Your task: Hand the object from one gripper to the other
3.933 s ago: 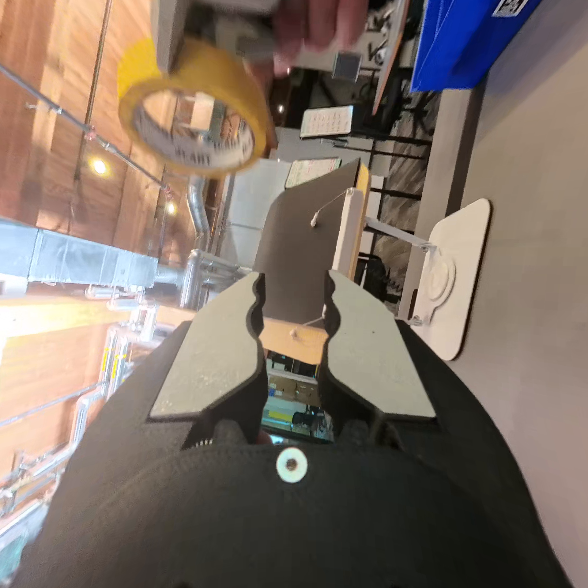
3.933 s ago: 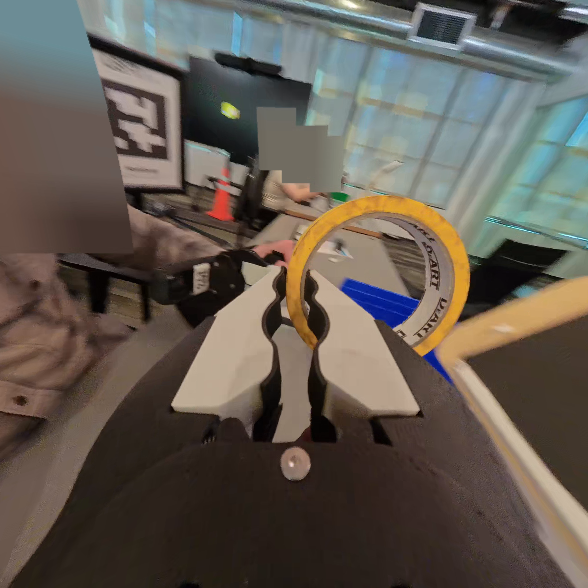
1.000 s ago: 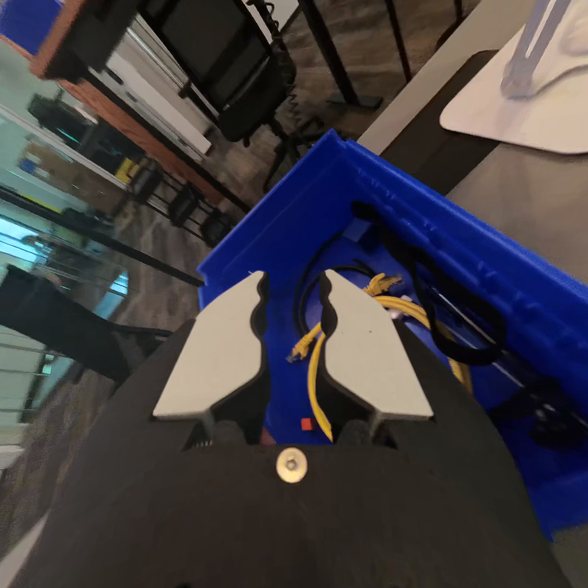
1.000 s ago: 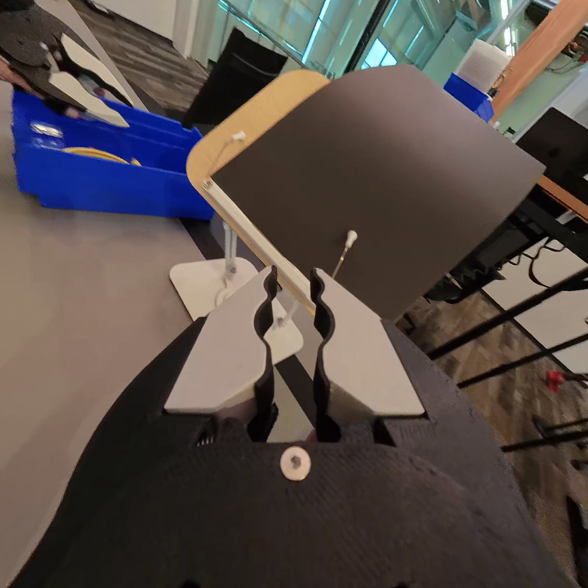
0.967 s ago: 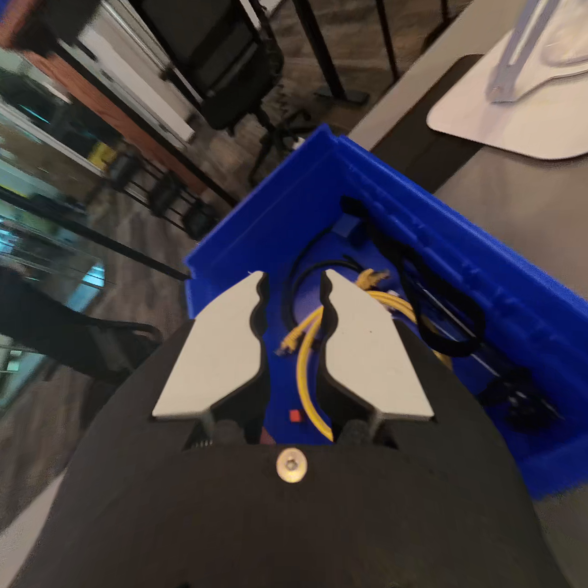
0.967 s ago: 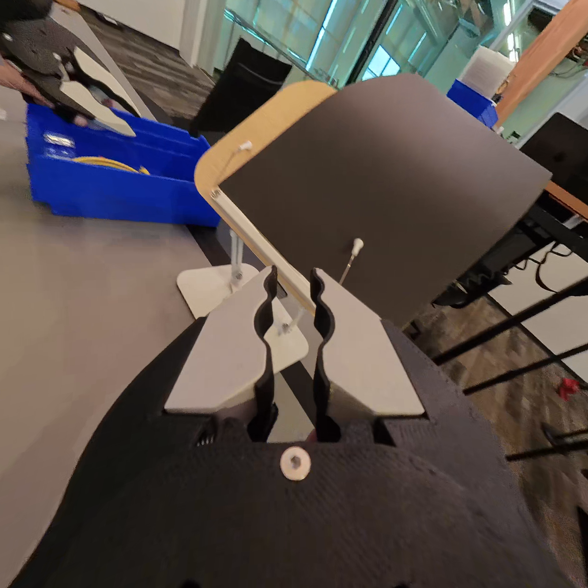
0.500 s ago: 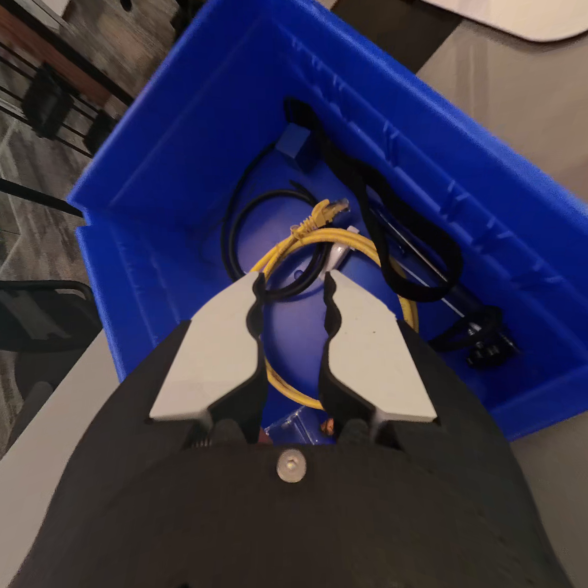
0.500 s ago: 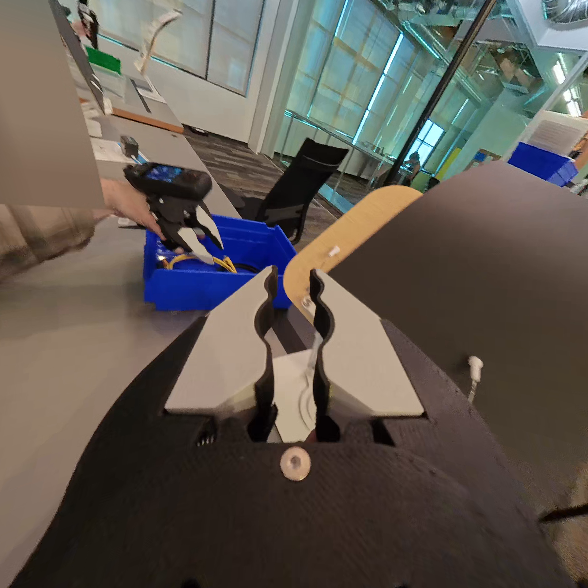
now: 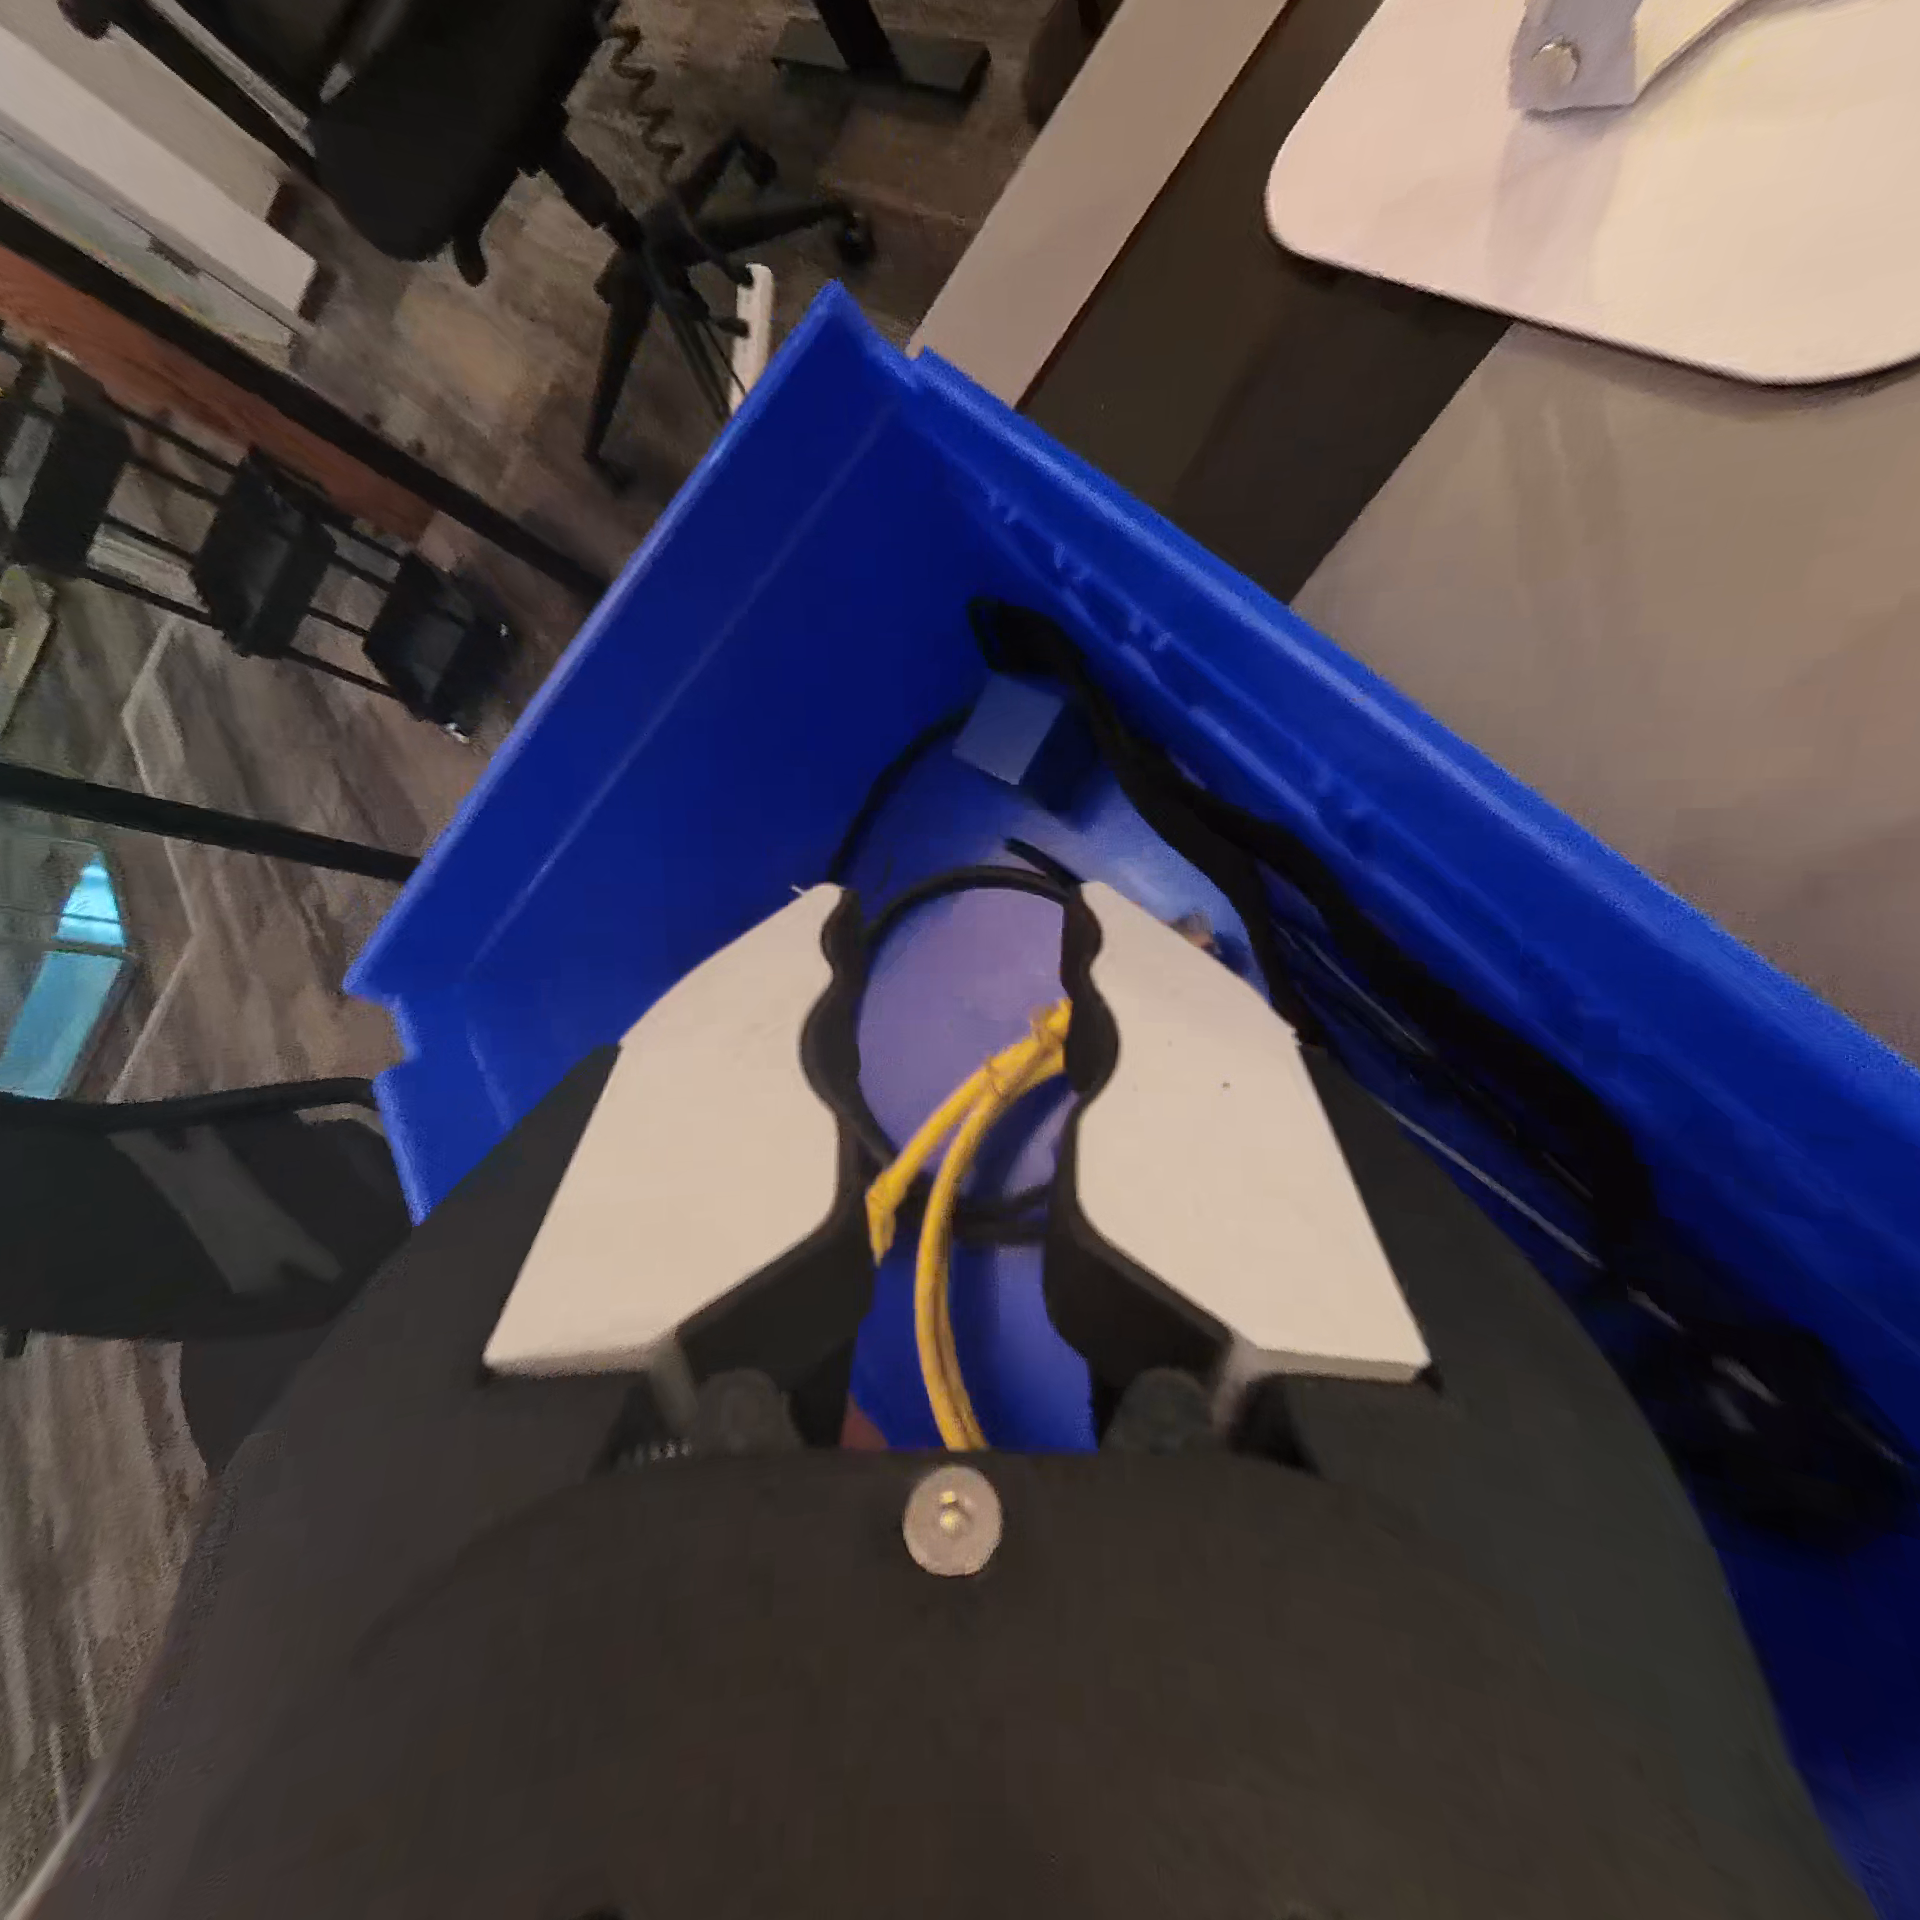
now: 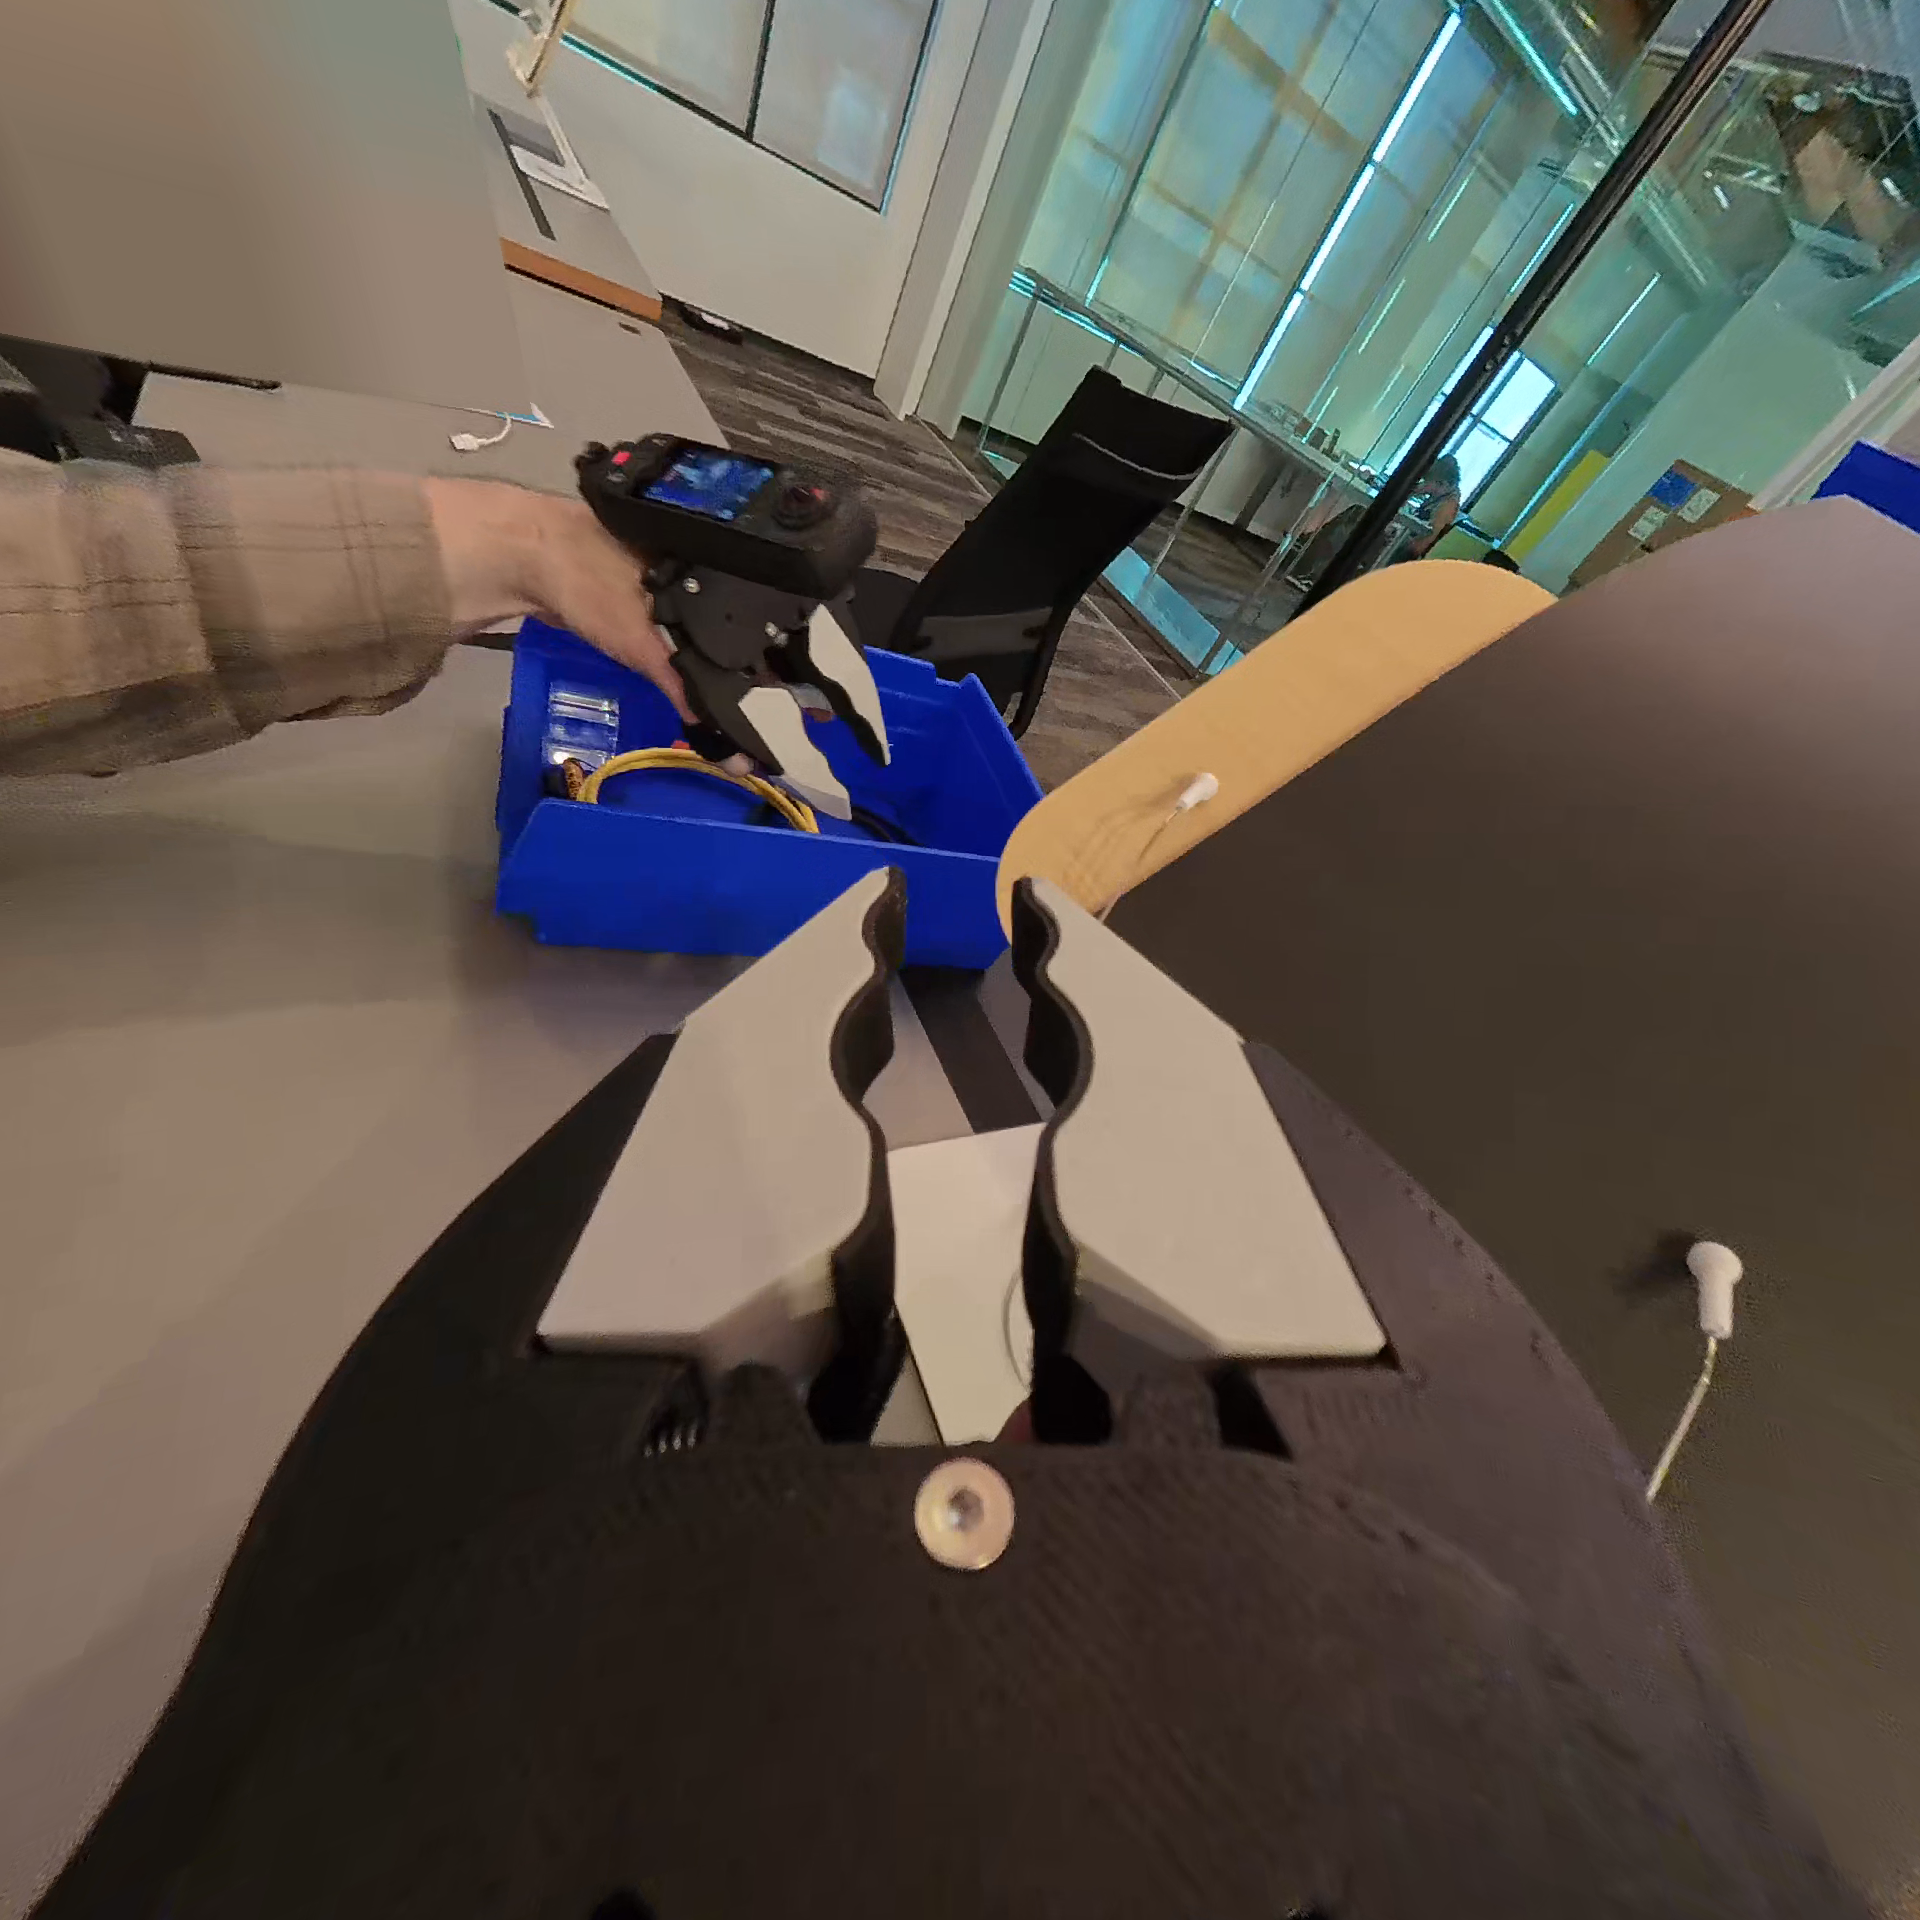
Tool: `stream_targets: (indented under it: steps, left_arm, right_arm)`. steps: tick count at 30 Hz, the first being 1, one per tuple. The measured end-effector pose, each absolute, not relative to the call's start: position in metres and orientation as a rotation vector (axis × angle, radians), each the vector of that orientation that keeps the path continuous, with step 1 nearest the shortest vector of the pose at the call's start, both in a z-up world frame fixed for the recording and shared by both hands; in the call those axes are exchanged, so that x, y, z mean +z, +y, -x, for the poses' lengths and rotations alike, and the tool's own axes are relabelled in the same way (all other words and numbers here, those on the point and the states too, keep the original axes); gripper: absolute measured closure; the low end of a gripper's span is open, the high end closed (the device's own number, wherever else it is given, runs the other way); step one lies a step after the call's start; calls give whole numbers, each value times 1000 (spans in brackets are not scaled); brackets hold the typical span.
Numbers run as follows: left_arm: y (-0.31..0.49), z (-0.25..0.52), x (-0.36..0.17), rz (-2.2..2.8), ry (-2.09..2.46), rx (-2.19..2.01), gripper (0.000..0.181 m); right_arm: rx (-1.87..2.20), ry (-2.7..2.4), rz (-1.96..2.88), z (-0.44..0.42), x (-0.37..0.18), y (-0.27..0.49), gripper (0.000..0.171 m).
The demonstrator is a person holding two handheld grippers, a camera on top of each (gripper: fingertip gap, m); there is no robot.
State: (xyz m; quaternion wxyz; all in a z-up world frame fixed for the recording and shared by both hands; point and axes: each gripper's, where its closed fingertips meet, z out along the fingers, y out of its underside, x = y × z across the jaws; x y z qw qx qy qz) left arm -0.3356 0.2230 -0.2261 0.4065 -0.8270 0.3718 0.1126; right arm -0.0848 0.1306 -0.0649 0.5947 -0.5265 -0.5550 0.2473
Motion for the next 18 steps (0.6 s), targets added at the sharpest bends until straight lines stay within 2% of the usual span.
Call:
stream_targets:
  steps: [11,16,18]
  left_arm:
    - [272,328,-292,2240,1300,85,138]
    - [280,319,-303,2221,1358,28,141]
    - [282,316,-305,2224,1339,-5,148]
  right_arm:
    - [582,-1254,1279,63,-74,155,154]
    - [585,-1246,1285,58,-75,158,154]
    - [586,-1249,1286,58,-76,158,154]
